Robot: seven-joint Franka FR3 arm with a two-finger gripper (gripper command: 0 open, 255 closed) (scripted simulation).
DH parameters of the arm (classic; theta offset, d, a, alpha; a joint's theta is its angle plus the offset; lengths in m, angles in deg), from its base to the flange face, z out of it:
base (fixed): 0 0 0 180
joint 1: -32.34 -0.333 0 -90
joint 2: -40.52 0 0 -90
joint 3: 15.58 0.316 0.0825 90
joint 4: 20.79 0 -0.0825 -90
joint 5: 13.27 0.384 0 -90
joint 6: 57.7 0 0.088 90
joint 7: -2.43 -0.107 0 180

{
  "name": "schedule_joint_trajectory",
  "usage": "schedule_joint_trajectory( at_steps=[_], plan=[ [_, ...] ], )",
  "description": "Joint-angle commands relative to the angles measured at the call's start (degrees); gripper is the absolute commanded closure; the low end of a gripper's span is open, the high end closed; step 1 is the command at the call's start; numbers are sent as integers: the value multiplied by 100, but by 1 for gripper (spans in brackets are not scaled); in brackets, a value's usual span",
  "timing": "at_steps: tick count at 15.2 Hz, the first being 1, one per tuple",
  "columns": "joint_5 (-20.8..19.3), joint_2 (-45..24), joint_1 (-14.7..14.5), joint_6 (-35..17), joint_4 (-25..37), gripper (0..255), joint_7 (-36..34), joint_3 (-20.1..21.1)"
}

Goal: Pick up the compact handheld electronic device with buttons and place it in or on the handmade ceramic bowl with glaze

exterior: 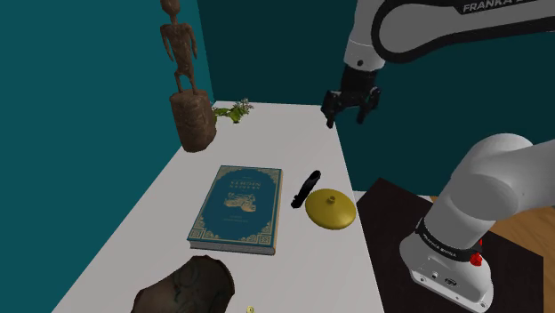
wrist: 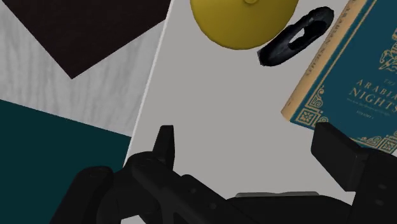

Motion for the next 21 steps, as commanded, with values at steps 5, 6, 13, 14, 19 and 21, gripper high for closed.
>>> schedule_joint_trajectory(
  at_steps=[5,6,13,14,19,21],
  plan=[
    [605,-476,263,-1253,-526,0,-2335,1335],
    [672,-646,349,-1473,-541,0,-2723,1576],
    [735,-1528,820,-2541,-626,0,-3954,2463],
    [724,-1603,848,-2648,-659,0,-3967,2497],
    [684,-1808,932,-2929,-736,0,-4009,2590],
    [684,-1808,933,-2929,-736,0,-4009,2590]
  ],
)
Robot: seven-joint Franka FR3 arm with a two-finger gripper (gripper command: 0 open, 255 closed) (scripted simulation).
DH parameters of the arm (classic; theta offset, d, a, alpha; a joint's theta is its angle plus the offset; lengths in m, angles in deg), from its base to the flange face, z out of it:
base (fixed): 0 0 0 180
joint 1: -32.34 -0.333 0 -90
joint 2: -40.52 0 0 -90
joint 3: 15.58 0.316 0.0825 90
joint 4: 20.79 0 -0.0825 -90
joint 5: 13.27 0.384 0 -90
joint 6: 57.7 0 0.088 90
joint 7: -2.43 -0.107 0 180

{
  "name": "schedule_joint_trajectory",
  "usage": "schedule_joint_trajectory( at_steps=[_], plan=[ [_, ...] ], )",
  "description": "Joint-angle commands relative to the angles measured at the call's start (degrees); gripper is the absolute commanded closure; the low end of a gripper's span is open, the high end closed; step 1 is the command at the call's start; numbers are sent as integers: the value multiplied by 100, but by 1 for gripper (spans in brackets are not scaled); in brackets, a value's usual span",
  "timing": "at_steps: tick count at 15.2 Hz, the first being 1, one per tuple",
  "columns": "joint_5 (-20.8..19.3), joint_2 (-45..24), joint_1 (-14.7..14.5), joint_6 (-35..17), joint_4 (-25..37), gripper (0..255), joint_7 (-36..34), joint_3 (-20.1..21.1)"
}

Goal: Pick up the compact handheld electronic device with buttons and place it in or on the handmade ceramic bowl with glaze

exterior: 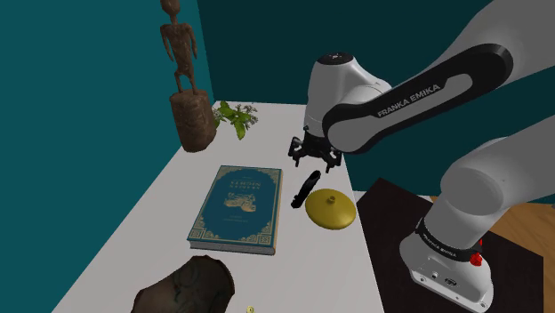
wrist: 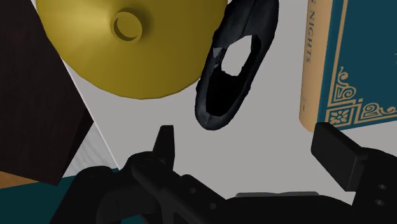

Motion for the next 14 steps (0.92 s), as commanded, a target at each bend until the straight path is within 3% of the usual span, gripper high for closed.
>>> schedule_joint_trajectory(
  at_steps=[1,4,5,14],
  plan=[
    [0,-4,1,-8,-3,0,-2,3],
    [0,-3,1,-6,-2,0,-2,3],
    [0,-3,1,-6,-2,255,-2,3],
    [-1,-4,1,-8,-3,255,-2,3]
  ],
)
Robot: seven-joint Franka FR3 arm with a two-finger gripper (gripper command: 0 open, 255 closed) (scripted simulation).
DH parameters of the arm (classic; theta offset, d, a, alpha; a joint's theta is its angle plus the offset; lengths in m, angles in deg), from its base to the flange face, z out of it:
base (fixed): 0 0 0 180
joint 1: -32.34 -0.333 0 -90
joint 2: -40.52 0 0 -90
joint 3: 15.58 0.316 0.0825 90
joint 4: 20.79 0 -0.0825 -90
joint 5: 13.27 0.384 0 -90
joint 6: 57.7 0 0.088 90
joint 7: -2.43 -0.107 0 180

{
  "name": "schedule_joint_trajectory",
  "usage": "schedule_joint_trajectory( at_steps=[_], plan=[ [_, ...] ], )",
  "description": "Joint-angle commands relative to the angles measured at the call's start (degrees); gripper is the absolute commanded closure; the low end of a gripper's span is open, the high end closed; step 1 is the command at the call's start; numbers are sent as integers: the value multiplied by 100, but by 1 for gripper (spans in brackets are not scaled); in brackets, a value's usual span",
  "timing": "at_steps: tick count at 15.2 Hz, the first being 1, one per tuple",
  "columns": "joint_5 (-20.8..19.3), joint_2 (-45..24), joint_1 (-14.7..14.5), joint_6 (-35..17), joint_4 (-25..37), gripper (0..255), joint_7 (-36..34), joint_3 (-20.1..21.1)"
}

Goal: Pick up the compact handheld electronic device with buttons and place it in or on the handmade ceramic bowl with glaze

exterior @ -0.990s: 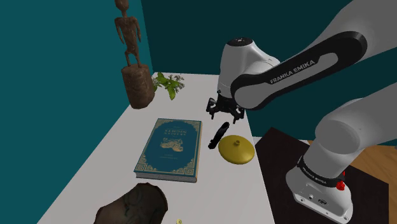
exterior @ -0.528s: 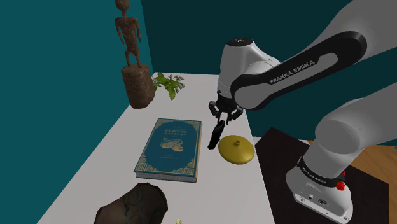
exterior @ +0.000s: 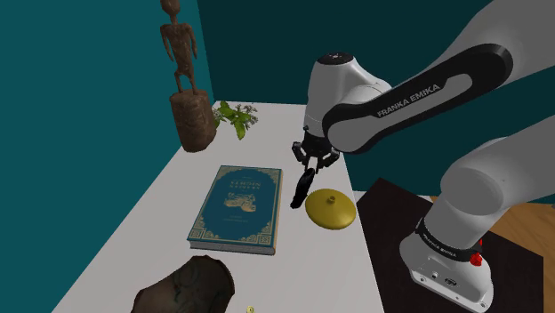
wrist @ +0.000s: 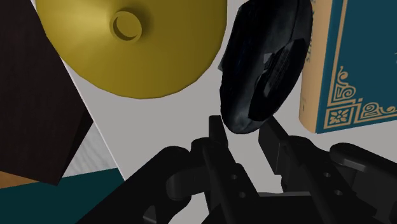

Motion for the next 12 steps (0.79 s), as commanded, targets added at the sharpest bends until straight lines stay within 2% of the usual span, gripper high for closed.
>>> schedule_joint_trajectory(
  at_steps=[1,12],
  plan=[
    [12,69,-26,105,32,255,23,-39],
    [0,688,-154,1194,513,255,225,-426]
  ],
)
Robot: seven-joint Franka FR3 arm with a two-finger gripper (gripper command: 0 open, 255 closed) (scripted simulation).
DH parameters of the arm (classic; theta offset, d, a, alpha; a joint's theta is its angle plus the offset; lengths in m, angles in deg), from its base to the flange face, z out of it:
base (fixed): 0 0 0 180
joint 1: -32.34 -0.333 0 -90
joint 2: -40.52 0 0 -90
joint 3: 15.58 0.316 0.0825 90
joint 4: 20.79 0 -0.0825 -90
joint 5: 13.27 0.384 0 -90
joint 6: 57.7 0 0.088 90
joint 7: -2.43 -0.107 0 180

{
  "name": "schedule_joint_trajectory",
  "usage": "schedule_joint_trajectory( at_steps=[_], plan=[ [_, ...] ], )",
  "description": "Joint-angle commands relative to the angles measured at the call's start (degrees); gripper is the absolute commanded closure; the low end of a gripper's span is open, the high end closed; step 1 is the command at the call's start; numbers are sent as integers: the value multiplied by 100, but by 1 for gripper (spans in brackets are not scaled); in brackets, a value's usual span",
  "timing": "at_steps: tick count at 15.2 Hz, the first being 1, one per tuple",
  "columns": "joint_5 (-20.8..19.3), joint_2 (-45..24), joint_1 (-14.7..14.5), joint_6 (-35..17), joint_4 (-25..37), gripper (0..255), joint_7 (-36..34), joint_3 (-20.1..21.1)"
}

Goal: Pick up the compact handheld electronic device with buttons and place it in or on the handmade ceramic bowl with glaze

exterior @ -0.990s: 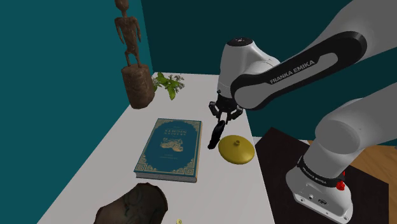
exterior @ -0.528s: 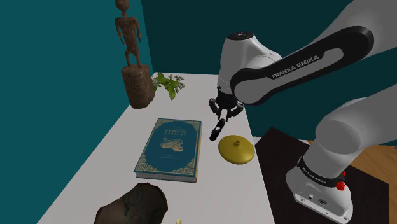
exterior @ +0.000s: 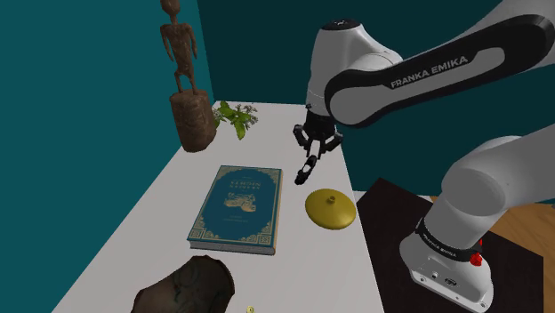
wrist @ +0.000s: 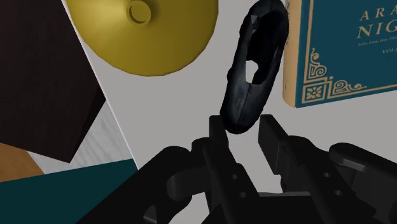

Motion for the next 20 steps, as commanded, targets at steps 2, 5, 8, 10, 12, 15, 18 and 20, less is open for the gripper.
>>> schedule_joint_trajectory(
  at_steps=[2,5,8,10,12,15,18,20],
  plan=[
    [-18,142,-22,312,170,255,33,-90],
    [-47,248,-26,580,334,255,69,-175],
    [-80,337,-24,840,509,255,101,-254],
    [-103,386,-20,1010,630,255,120,-304],
    [-127,427,-14,1176,755,255,139,-352],
    [-164,476,-2,1419,951,255,164,-420],
    [-134,465,-37,1582,1132,255,31,-328],
    [-49,388,-103,1681,1326,255,-255,-78]
  ],
)
